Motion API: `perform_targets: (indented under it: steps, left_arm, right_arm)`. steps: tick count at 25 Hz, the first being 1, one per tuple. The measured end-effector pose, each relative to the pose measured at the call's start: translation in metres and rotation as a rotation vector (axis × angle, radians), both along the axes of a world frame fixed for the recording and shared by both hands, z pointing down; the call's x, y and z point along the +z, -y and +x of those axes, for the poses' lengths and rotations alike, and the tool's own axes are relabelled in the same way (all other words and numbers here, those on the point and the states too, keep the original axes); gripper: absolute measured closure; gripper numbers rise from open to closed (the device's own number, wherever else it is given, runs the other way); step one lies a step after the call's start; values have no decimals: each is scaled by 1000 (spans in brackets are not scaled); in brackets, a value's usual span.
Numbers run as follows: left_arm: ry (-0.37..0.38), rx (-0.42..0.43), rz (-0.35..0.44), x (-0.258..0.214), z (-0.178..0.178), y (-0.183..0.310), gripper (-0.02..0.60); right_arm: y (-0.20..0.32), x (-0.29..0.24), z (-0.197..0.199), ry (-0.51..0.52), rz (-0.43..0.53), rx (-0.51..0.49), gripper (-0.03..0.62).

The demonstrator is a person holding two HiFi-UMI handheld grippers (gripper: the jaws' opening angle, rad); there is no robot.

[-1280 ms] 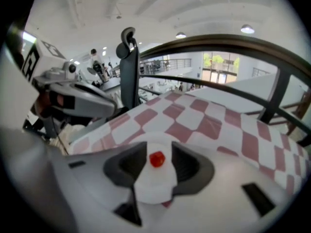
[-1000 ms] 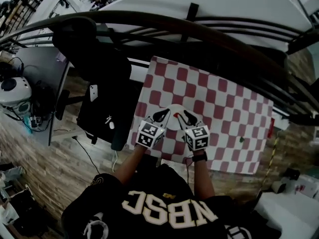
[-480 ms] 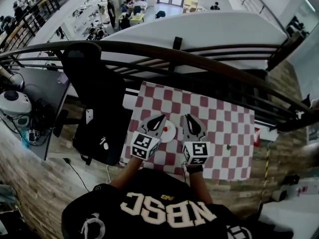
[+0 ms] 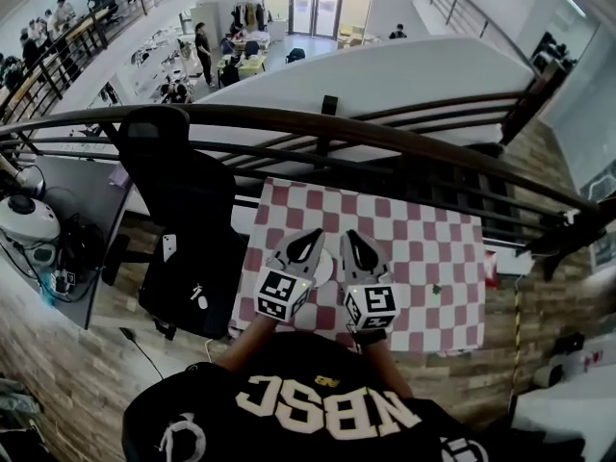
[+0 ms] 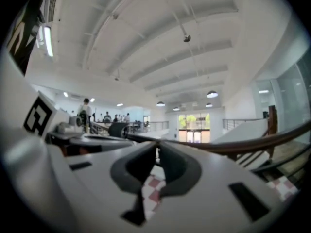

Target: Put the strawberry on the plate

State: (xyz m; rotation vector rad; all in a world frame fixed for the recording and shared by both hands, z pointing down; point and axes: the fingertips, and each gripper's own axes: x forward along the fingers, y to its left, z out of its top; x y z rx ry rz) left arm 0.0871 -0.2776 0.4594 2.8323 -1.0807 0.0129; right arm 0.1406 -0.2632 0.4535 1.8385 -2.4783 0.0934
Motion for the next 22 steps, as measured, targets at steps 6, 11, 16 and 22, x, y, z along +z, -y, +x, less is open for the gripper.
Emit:
perform_targets:
  steps: [6, 11, 16, 22]
  left_arm:
    - [-2, -18, 33, -13, -3, 6, 575]
    - [5, -32, 34, -11, -10, 12, 575]
    - [18, 2, 44, -10, -1, 3, 575]
    - [31, 30, 31, 0, 5, -12, 575]
  right_arm:
    - [1, -5, 5, 25, 16, 13, 562]
    - [-1, -7, 3, -4, 33, 15, 574]
    - [-7, -6, 14, 6, 40, 47, 574]
    - [-23, 5, 25, 12, 17, 96, 574]
